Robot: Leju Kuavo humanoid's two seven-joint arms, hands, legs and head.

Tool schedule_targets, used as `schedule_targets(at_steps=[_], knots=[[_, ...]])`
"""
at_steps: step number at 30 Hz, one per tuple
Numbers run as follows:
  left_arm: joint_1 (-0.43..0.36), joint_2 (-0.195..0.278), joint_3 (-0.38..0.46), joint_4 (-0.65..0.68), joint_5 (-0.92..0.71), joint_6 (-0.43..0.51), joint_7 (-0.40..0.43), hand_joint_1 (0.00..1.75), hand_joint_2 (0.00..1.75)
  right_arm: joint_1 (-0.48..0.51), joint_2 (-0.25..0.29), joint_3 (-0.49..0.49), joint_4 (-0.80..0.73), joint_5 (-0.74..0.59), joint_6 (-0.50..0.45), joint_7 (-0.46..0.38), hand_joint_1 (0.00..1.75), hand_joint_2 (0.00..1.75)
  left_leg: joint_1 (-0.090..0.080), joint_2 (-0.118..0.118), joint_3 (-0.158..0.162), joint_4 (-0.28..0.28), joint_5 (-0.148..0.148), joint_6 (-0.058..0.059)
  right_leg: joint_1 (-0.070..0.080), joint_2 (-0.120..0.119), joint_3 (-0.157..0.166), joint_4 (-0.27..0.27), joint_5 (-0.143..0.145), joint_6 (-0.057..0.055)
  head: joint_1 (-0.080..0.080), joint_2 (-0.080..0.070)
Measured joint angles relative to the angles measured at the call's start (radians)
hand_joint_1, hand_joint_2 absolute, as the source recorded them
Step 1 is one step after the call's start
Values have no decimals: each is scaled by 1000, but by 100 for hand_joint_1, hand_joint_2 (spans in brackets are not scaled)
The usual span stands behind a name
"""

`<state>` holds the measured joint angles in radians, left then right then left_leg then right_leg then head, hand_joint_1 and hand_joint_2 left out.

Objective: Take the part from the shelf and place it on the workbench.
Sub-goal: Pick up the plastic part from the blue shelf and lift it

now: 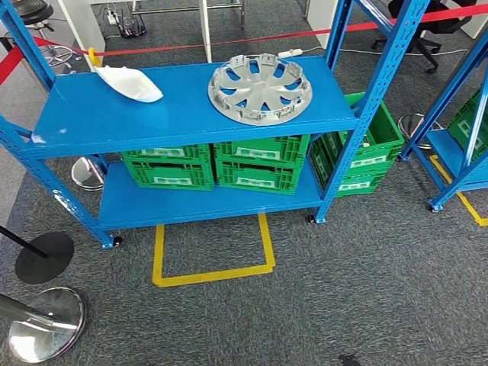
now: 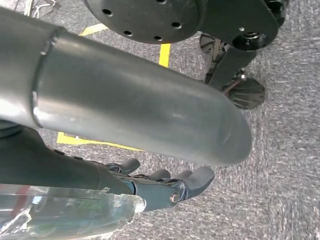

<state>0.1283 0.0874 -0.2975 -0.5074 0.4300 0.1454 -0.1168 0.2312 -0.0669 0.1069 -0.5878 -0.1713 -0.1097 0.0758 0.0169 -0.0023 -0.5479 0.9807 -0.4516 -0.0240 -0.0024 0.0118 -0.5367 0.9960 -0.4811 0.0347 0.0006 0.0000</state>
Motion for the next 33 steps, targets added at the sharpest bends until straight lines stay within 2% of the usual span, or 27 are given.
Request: schedule_targets(at_steps=[12,21,26,33], knots=[[-17,58,-206,-77,292,88,-82,0,0,38,-65,124,-128,-160,-74,29,0,0,0,0,0,0,0,0,0,0,2,0,0,0,0,0],[-23,92,-332,-134,486,146,-133,0,0,23,-128,295,-202,-289,-151,11,0,0,0,0,0,0,1,0,0,0,6,0,1,0,0,0],[-25,113,-395,-173,566,189,-157,0,0,8,-162,365,-257,-243,-226,9,0,0,0,0,0,0,1,0,0,0,6,0,1,0,0,0],[-29,137,-462,-218,633,242,-170,0,0,-1,-201,378,-388,-61,-305,40,0,0,0,0,0,0,1,0,0,0,6,0,1,1,0,0]])
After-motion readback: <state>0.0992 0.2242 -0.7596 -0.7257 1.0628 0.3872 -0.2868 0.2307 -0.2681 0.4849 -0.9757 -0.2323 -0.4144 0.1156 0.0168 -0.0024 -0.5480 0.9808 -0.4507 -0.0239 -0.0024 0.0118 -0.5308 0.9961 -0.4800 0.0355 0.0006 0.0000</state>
